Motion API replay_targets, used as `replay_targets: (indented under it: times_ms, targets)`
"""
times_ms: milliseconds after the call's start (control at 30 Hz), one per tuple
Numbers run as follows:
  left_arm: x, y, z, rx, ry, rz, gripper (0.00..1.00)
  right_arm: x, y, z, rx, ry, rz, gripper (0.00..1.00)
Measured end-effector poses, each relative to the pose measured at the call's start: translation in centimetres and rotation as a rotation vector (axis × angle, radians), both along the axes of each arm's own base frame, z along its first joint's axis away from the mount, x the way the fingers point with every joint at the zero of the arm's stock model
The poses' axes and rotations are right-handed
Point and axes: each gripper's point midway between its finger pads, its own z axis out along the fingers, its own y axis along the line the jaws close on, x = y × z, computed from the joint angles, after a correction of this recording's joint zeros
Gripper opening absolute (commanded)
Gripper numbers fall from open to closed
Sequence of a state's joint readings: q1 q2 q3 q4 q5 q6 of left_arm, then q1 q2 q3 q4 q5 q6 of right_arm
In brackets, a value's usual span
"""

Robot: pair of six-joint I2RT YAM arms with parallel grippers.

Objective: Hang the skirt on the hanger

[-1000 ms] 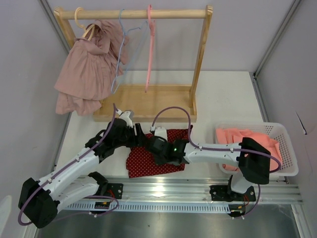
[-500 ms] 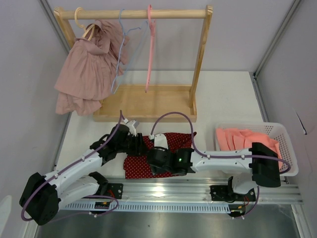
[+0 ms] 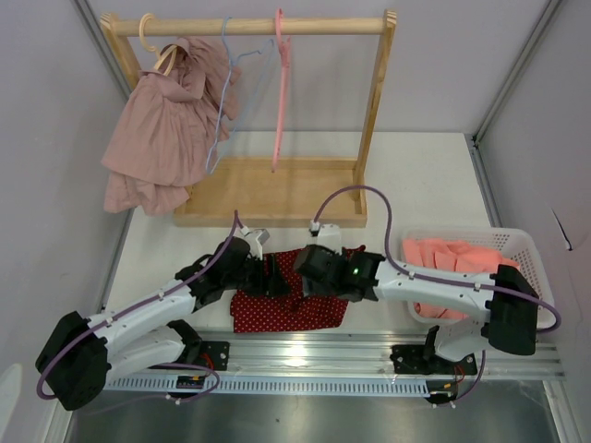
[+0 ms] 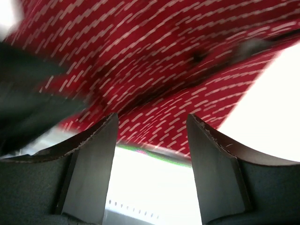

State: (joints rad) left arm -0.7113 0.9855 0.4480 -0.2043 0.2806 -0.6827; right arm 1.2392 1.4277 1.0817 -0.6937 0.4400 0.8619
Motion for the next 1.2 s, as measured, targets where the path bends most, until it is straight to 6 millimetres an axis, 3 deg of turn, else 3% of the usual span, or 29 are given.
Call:
replay_targets:
  times_ms: [233,467,667,1000,1100,1200]
  targets:
    - [0.1,0.0,0.1,-0.002,0.001,0.009,0.69,7.9,-7.3,0.8,-0.024,-0.003,-0.291,0.67]
    - [0.8,-0.6,1.5,-0.022,-0.023,0.009,0.75,11.2,-11.2,0.3,-0.053,0.019,-0.388,0.69]
    - [0.5,-0.5,1.0,-0.003,-0.003,0.005,0.75,12.8,-11.9,-2.6,-0.089,0.085,-0.393,0.7]
    - [-0.3,-0.9,-0.3,0.031,0.038,-0.016,0.74,12.4,-11.6,-5.2,-0.096,0.137,-0.374,0.69]
    - [-0.8,-1.2,-0.4,0.031,0.046,-0.03,0.72,12.1,-11.7,-5.9,-0.101,0.149,-0.372,0.65]
    - [-1.1,-1.4,-0.2,0.026,0.05,-0.035,0.66,12.1,-11.8,-6.0,-0.102,0.149,-0.371,0.51]
